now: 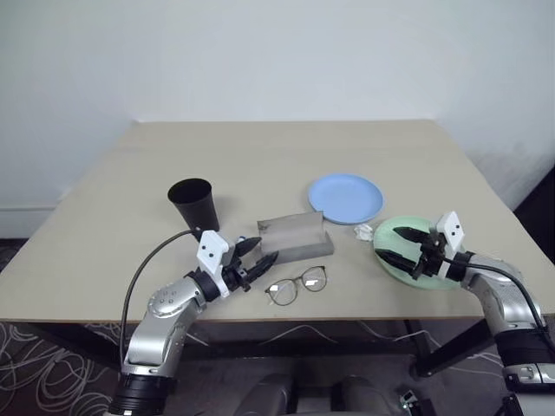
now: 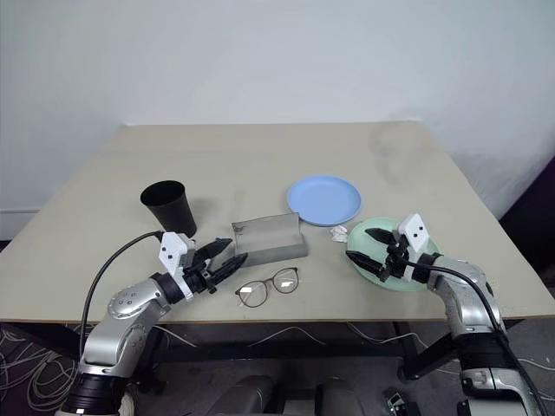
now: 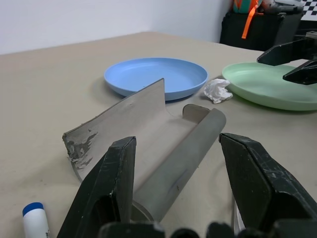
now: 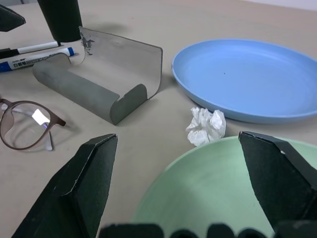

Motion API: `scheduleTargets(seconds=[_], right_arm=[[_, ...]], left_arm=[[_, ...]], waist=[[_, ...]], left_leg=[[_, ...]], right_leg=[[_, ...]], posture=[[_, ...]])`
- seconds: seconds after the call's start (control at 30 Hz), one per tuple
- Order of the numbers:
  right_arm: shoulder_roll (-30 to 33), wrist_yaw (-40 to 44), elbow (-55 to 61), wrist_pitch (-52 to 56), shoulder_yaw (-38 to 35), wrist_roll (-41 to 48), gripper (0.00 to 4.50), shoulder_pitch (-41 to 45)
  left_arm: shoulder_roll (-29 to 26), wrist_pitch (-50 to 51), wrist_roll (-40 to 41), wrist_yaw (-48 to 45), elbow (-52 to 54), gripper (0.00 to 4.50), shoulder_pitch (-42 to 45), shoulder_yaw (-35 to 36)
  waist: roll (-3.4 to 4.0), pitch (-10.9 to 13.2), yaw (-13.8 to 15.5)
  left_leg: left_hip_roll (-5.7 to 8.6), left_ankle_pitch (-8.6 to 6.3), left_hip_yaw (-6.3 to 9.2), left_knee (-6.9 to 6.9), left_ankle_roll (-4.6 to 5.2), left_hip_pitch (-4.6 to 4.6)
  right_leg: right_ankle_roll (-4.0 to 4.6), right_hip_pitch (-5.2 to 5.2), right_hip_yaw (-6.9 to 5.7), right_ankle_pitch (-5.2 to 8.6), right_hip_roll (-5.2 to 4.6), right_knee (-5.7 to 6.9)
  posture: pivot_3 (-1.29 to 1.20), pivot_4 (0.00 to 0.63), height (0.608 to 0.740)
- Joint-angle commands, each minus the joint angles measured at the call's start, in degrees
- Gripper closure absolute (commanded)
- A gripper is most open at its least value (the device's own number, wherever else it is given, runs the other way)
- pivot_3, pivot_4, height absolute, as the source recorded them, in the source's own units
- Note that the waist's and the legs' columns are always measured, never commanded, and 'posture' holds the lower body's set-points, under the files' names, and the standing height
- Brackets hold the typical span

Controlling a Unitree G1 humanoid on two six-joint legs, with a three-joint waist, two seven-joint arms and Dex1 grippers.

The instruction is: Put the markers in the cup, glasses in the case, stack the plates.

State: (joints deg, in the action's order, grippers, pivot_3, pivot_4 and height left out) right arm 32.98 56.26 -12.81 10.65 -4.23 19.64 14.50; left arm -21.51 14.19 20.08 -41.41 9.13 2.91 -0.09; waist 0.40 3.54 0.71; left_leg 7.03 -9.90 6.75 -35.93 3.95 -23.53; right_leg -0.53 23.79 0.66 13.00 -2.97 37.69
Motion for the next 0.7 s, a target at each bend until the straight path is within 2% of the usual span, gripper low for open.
scheduleTargets(seconds=[0.03,0.7], right_arm=[[1.45,-0.84,3.34,0.35,-2.93,1.35,0.24,0.24],[0.84,-5.85,12.68,5.88,-2.95,1.85,0.24,-4.03]], left_arm=[[-0.51,-0.86,0.30,-1.14,0.38,1.71,2.20,-0.34],[-0.72,-2.39,0.14,-3.05,-3.70,1.71,4.86,-0.13]], waist=[[0.00,0.00,-0.01],[0.00,0.00,-0.03]], left_leg=[[0.00,0.00,0.00,0.00,0.00,0.00],[0.00,0.00,0.00,0.02,0.00,-0.05]], right_leg=[[0.00,-0.01,0.00,0.00,0.00,0.00],[-0.03,0.03,0.01,0.04,-0.02,-0.02]], posture=[[0.00,0.000,0.736],[0.00,0.000,0.736]])
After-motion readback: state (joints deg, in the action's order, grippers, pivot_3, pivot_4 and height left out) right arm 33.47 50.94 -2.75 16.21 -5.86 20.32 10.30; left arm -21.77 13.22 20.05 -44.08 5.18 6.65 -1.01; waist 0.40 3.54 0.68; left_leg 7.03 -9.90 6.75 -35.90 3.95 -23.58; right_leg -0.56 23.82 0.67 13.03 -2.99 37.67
